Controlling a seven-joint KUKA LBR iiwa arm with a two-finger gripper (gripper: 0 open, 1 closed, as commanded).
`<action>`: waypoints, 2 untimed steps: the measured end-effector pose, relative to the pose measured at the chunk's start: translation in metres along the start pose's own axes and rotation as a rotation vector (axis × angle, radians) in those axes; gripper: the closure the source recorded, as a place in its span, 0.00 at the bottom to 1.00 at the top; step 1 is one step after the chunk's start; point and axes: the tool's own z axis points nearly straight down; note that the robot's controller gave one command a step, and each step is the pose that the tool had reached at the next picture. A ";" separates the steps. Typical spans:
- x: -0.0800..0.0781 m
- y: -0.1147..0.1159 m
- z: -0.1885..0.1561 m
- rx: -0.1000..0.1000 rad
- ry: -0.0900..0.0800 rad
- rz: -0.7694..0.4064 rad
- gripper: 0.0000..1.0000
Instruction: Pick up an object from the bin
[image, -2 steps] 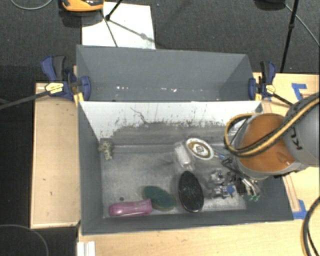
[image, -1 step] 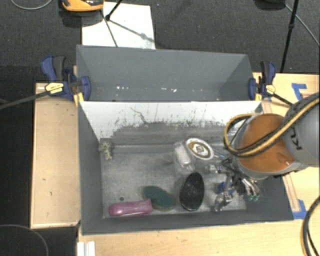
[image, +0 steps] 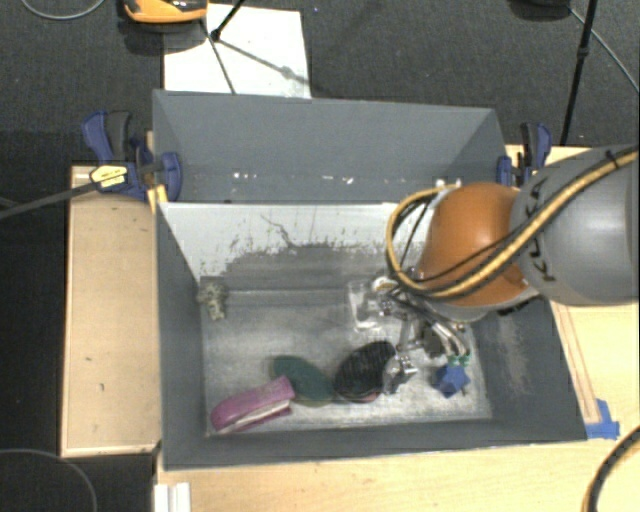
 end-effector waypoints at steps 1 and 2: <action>0.014 0.006 0.045 0.003 0.008 -0.097 0.00; 0.015 0.006 0.043 0.003 0.011 -0.099 1.00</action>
Offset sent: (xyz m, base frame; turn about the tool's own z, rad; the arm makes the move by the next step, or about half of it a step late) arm -0.0149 0.0046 -0.0447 -0.0977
